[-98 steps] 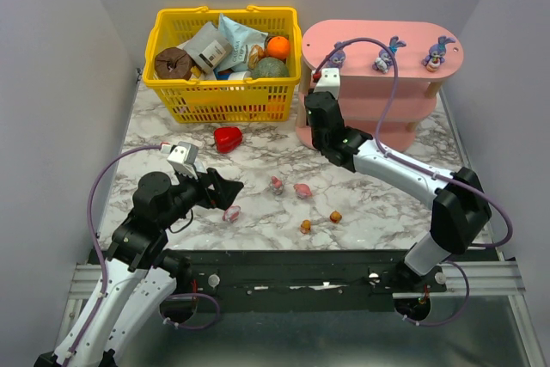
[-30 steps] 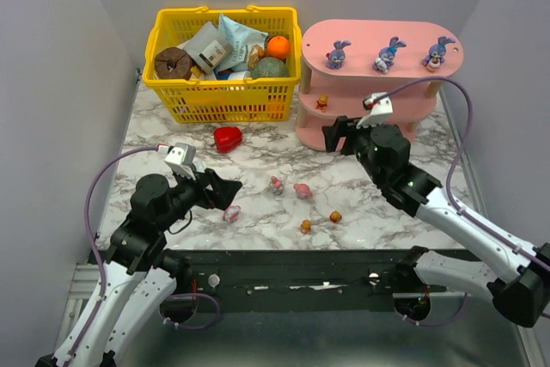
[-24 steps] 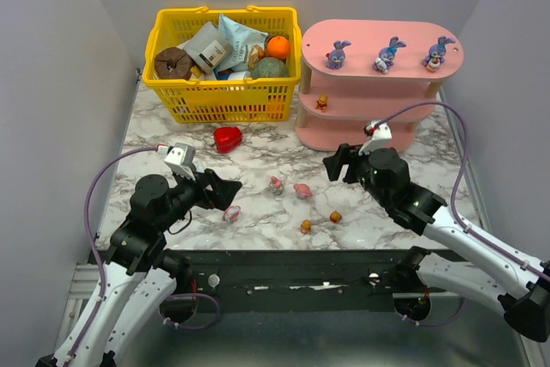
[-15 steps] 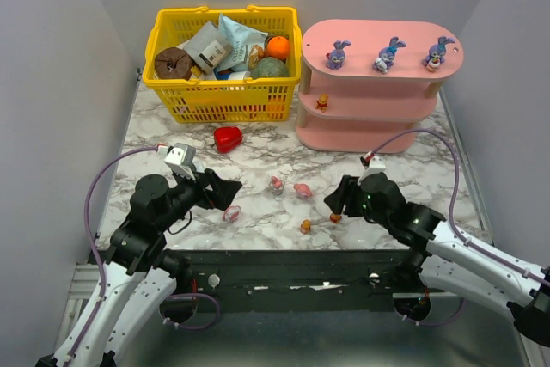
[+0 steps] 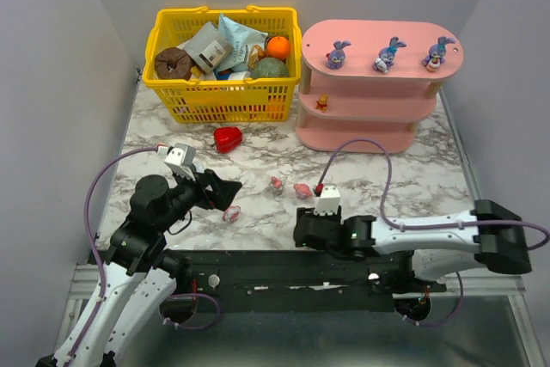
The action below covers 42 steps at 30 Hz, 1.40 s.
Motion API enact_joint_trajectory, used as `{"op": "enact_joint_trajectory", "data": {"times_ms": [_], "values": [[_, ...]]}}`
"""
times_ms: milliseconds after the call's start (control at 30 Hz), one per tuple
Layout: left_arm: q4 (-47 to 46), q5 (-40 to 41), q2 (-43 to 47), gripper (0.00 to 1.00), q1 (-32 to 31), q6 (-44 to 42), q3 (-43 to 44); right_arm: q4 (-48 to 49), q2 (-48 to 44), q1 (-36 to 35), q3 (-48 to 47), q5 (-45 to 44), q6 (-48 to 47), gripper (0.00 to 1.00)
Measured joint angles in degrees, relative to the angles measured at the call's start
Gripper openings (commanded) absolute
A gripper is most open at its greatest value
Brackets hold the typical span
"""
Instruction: Place and organize the plastic toys onto the shelf
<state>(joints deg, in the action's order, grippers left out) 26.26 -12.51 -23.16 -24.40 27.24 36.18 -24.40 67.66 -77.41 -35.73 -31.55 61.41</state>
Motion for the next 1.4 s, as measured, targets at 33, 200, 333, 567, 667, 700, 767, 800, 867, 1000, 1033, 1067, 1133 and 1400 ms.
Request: {"op": "enact_joint_trajectory", "data": {"times_ms": [33,200,333,567,667,700,767,800,867,1000,1033,1067,1133,1400], "values": [[0.0,0.0,0.02,0.99,0.0,0.0,0.0,-2.47,3.82,-1.36,-3.1,-2.54,3.13,0.8],[0.0,0.0,0.09,0.99,0.0,0.0,0.0,-14.97,19.96,-5.2,-17.25,-10.36,18.38,0.79],[0.0,0.0,0.11,0.99,0.0,0.0,0.0,-20.96,25.11,-6.25,-19.32,-12.81,26.29,0.75],[0.0,-0.02,0.13,0.99,0.0,0.0,0.0,-23.93,26.4,-6.27,-18.56,-14.91,32.63,0.7],[0.0,-0.02,0.15,0.99,0.0,0.0,0.0,-21.88,26.4,-6.27,-16.87,-15.58,32.59,0.68],[0.0,-0.02,0.15,0.99,0.0,0.0,-0.02,-21.49,26.43,-6.25,-16.68,-15.78,32.57,0.68],[0.0,-0.02,0.15,0.99,0.0,0.0,0.0,-20.59,26.62,-6.27,-16.65,-16.2,32.59,0.65],[0.0,-0.02,0.15,0.99,0.0,0.0,0.0,-20.15,26.8,-6.27,-16.65,-16.39,32.63,0.63],[0.0,-0.02,0.15,0.99,0.0,0.0,0.0,-19.58,27.34,-6.27,-16.65,-16.98,32.68,0.59],[0.0,-0.02,0.15,0.99,0.0,0.0,-0.02,-18.62,28.13,-6.27,-16.65,-18.64,32.61,0.56],[0.0,-0.02,0.15,0.99,0.0,0.0,0.0,-18.56,28.26,-6.27,-16.65,-19.04,32.63,0.56],[0.0,-0.02,0.15,0.99,0.0,0.0,-0.02,-18.53,28.37,-6.27,-16.65,-19.52,32.63,0.55],[0.0,-0.02,0.15,0.99,0.0,0.0,-0.02,-18.49,28.5,-6.25,-16.65,-20.26,32.63,0.54],[0.0,-0.02,0.15,0.99,0.0,0.0,-0.02,-18.1,29.9,-5.55,-16.9,-21.75,32.24,0.47]]}}
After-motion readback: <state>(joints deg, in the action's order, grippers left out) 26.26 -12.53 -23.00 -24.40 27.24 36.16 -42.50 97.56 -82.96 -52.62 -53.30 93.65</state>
